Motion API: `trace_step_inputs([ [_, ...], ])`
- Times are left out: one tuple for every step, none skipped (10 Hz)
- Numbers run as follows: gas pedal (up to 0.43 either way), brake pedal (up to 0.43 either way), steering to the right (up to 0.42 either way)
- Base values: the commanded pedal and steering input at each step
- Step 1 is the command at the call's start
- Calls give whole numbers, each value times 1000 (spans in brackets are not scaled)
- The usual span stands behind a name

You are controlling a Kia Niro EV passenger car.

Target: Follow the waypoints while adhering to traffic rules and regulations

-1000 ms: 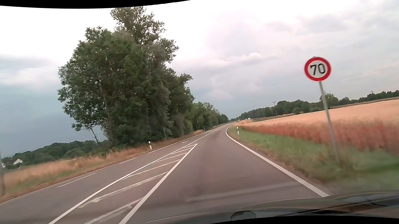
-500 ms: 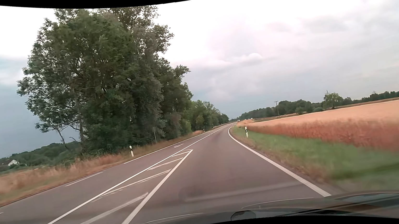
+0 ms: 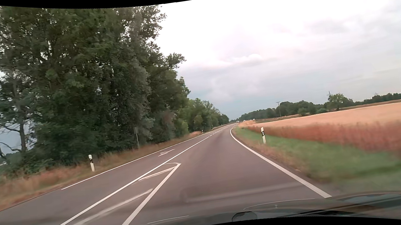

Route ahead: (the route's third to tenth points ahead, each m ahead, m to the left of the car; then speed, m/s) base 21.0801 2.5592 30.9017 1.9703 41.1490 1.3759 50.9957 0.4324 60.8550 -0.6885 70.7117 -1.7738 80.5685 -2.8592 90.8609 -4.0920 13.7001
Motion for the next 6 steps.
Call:
trace_step_inputs([
  [240, 0, 8],
  [240, 0, 8],
  [240, 0, 5],
  [240, 0, 3],
  [240, 0, 3],
  [240, 0, 5],
])
